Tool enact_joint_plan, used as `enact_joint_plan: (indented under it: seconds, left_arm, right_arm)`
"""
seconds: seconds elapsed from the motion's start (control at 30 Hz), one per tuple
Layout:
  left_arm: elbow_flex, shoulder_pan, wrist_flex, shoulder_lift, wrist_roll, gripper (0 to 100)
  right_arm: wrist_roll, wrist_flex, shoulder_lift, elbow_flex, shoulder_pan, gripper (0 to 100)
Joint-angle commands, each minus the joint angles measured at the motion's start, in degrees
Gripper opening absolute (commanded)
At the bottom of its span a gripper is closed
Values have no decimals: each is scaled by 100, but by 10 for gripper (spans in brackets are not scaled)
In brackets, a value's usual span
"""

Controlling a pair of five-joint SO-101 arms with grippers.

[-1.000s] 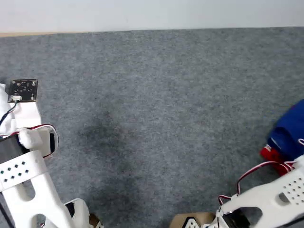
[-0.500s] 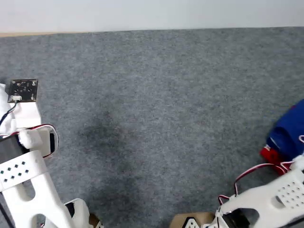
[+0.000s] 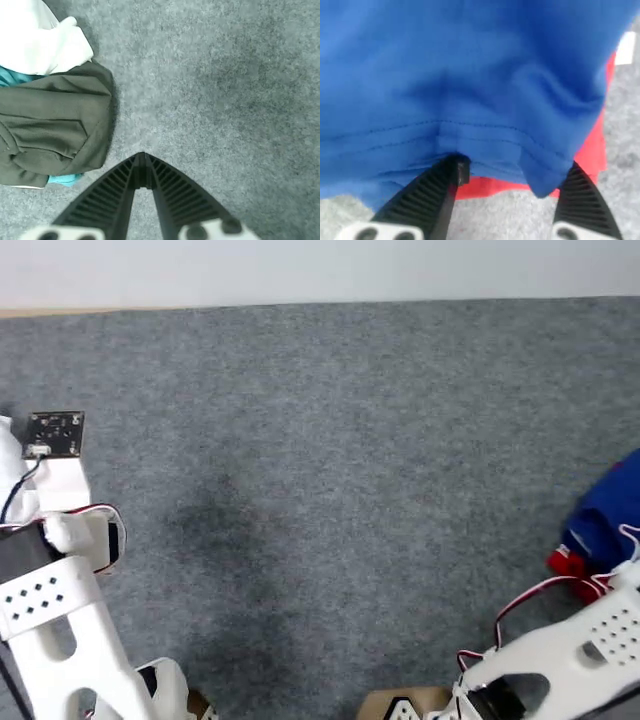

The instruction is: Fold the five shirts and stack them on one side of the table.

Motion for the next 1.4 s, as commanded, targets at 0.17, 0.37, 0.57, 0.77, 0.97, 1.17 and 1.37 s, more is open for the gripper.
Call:
enact_joint_plan:
  seconds: [0.17,0.37,0.57,0.77,0.97,1.17,1.37]
  left_arm:
    - [-31,44,-141,-123,-255,2]
    - [-31,44,-149,-123,-255,2]
    - [-31,44,-149,-123,-255,2]
    - [-31,44,-132,-123,-255,2]
    - [-31,44,-123,-123,-255,2]
    - [-22,44,-123,-123,-255,2]
    - [-22,44,-114,-123,-255,2]
  right_arm:
    - [-123,-101,127,-299,-66,197]
    - [211,-92,-171,-299,-40,45]
    - [360,-31,-646,-299,-57,13]
    - [782,295,-980,-299,-57,21]
    - [774,927,-1103,-299,-13,206]
    - [800,927,-1059,-299,57,280]
    - [809,919,-919,-299,48,232]
